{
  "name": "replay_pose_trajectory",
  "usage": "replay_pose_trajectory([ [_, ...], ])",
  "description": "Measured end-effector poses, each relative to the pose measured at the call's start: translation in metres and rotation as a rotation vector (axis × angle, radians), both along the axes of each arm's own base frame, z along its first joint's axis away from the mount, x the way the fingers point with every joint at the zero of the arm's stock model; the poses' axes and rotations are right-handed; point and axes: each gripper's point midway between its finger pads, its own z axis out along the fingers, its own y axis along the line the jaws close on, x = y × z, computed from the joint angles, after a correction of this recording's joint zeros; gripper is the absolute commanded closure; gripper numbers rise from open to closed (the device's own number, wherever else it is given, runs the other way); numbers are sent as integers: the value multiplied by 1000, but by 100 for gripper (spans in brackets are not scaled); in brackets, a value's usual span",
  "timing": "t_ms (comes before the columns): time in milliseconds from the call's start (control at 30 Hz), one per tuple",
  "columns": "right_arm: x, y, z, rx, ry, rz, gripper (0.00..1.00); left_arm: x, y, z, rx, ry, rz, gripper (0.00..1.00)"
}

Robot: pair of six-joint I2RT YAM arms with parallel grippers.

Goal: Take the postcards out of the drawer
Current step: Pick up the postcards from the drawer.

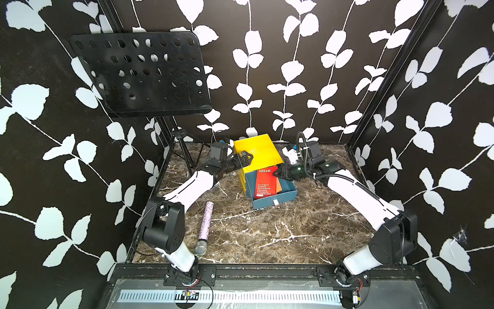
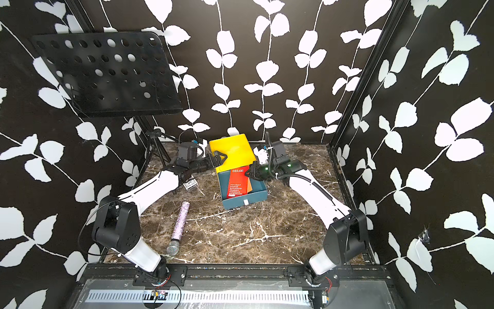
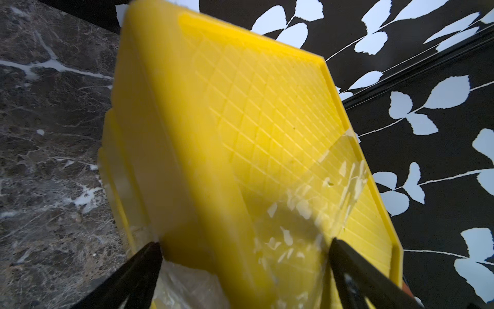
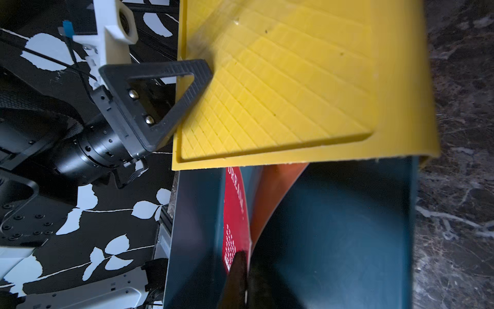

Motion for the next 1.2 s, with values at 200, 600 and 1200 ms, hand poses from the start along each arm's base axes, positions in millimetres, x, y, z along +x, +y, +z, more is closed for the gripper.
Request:
replay_pose_trajectory([
  [200,-6,2,-11,31,1,21,100,4,-1,0,-1,-2,0,1],
  [600,-16,10,3,66,-130,159,100,7,0,1,3,-2,17,1],
  [1200,-12,2,66,104,-365,177,100,11,3,2,42,9,28,1],
])
